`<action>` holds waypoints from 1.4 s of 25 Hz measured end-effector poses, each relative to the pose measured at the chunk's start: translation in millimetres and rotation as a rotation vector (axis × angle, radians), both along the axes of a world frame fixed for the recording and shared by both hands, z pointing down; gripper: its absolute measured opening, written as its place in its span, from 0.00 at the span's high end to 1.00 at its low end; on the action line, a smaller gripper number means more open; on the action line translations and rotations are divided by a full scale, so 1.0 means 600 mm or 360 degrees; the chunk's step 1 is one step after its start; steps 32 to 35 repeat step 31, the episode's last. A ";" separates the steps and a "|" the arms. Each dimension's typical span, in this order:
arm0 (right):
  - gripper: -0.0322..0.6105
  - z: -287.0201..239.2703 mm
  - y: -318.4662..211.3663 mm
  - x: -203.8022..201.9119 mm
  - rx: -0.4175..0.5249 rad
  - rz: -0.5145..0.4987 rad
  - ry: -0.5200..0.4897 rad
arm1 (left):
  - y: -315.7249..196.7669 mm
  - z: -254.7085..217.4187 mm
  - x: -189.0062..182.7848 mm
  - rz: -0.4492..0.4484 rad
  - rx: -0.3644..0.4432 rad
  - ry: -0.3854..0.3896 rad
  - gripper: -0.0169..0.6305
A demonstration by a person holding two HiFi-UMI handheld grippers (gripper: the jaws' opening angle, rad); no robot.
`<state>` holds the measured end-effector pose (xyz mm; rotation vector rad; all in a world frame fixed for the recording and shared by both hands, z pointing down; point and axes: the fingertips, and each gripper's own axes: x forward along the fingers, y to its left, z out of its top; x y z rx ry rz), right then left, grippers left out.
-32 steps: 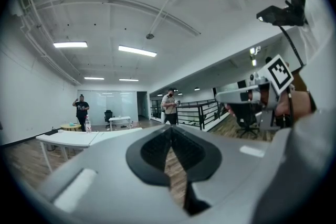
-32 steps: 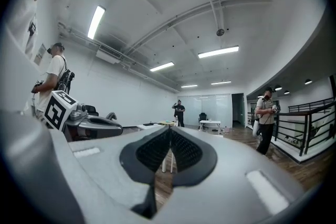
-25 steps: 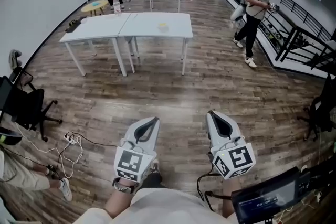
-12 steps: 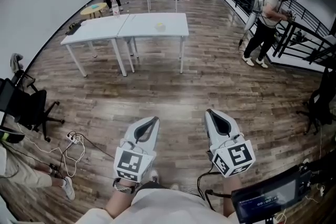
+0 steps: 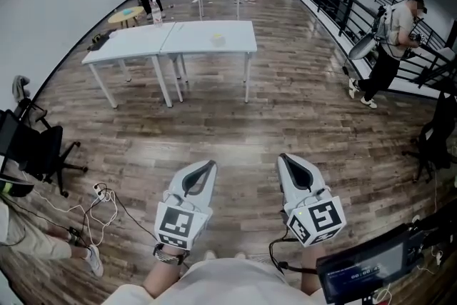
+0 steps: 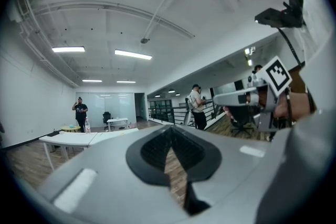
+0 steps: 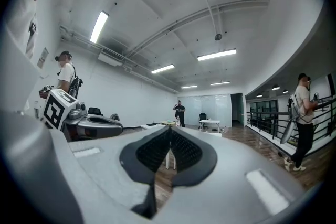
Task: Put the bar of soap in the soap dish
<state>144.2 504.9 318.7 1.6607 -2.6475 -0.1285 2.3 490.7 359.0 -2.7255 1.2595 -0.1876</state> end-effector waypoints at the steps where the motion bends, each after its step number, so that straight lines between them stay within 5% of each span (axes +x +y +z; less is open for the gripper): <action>1: 0.95 -0.001 -0.001 -0.004 0.0008 -0.0004 0.0016 | -0.003 -0.003 -0.001 0.0002 0.0008 0.0000 0.96; 35: 0.95 -0.008 -0.053 -0.054 0.0055 -0.0005 0.0060 | -0.061 -0.013 -0.022 0.0061 0.0042 -0.0005 0.96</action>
